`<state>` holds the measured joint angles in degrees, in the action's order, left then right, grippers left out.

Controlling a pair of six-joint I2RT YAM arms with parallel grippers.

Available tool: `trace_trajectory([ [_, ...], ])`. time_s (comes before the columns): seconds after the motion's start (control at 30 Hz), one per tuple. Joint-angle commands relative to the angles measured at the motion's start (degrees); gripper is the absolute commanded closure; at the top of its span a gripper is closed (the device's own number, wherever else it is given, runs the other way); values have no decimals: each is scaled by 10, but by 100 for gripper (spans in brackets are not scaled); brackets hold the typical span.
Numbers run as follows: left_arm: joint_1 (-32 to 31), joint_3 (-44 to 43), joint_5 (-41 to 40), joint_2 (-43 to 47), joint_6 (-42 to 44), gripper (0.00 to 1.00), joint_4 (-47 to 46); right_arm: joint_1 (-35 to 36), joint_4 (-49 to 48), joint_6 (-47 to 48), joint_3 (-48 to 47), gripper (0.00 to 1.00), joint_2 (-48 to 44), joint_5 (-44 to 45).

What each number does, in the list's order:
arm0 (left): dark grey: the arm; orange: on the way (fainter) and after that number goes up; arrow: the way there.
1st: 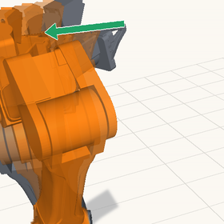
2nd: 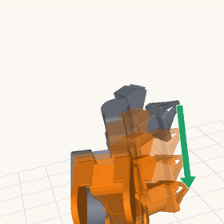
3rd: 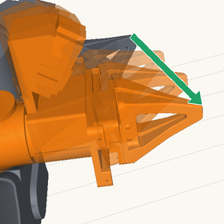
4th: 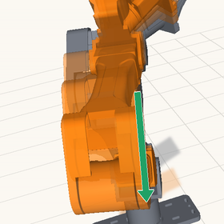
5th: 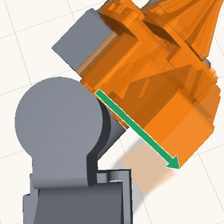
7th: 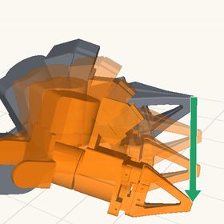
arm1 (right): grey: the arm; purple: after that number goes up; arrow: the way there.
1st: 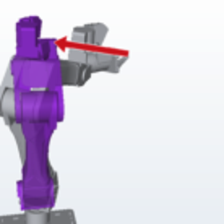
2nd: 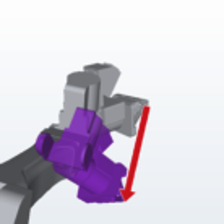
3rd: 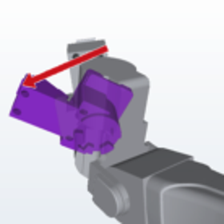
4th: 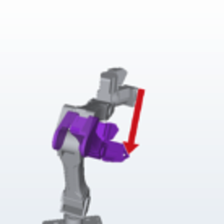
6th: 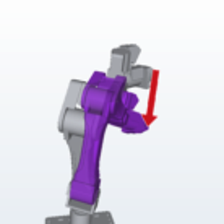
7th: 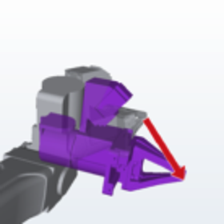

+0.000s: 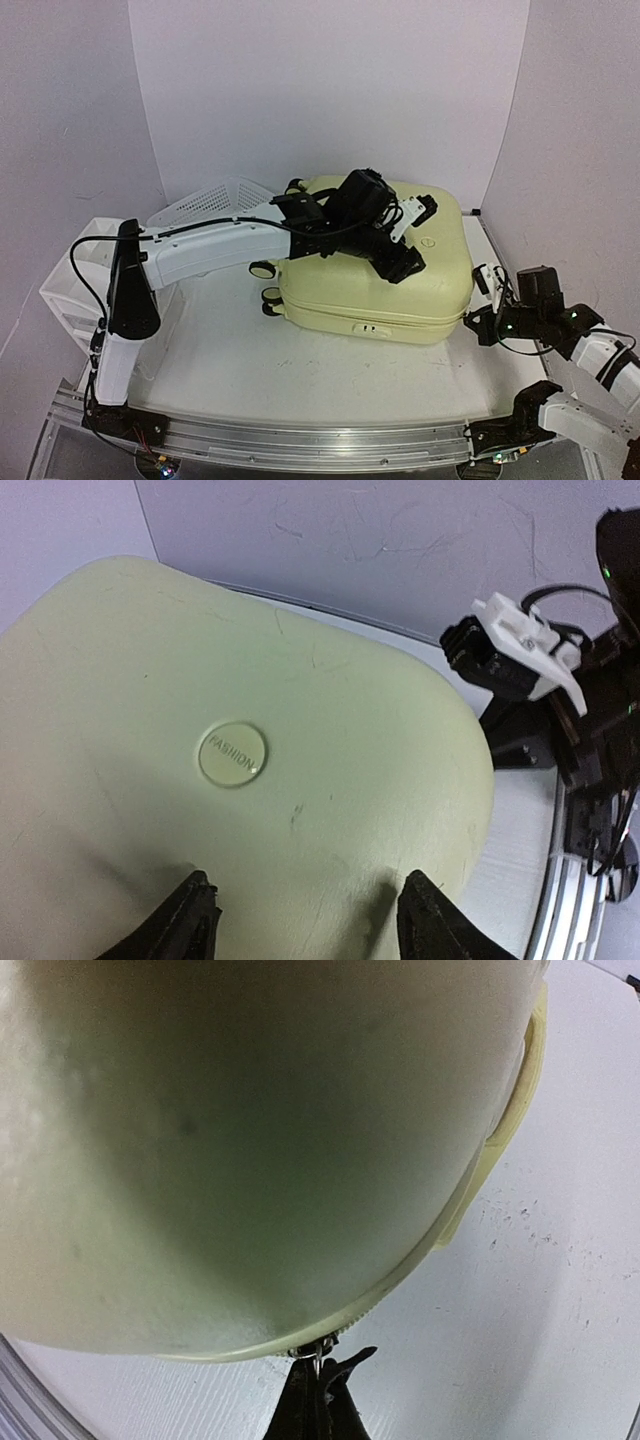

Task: Open, take out, and arrange the luggage

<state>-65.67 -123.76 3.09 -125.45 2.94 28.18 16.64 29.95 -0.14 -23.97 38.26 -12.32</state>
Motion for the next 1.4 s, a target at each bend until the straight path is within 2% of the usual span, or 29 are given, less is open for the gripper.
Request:
trace_trajectory([
  [0.0,14,66,-25,112,-13,28,60,-5,-73,41,-41,100,3,-69],
  [0.13,25,176,-53,228,-23,16,96,-5,-64,59,-48,100,8,-81],
  [0.27,98,316,40,342,-20,10,113,-5,-65,66,-50,100,3,-108],
  [0.37,161,368,113,381,4,4,109,-5,-65,67,-52,100,5,-118],
  [0.53,231,366,175,364,39,1,108,-5,-59,67,-57,100,-4,-109],
  [0.67,280,358,262,323,39,1,108,-5,-58,67,-56,100,-14,-96],
  [0.9,289,403,339,309,44,6,117,-5,-50,66,-62,100,-8,-61],
  [1.03,289,435,340,311,52,13,126,-5,-48,75,-62,100,-2,-43],
  [1.13,289,447,353,310,59,25,143,-5,-43,91,-60,100,4,-32],
  [1.37,291,472,359,326,56,69,143,-5,-44,133,-48,100,21,7],
])
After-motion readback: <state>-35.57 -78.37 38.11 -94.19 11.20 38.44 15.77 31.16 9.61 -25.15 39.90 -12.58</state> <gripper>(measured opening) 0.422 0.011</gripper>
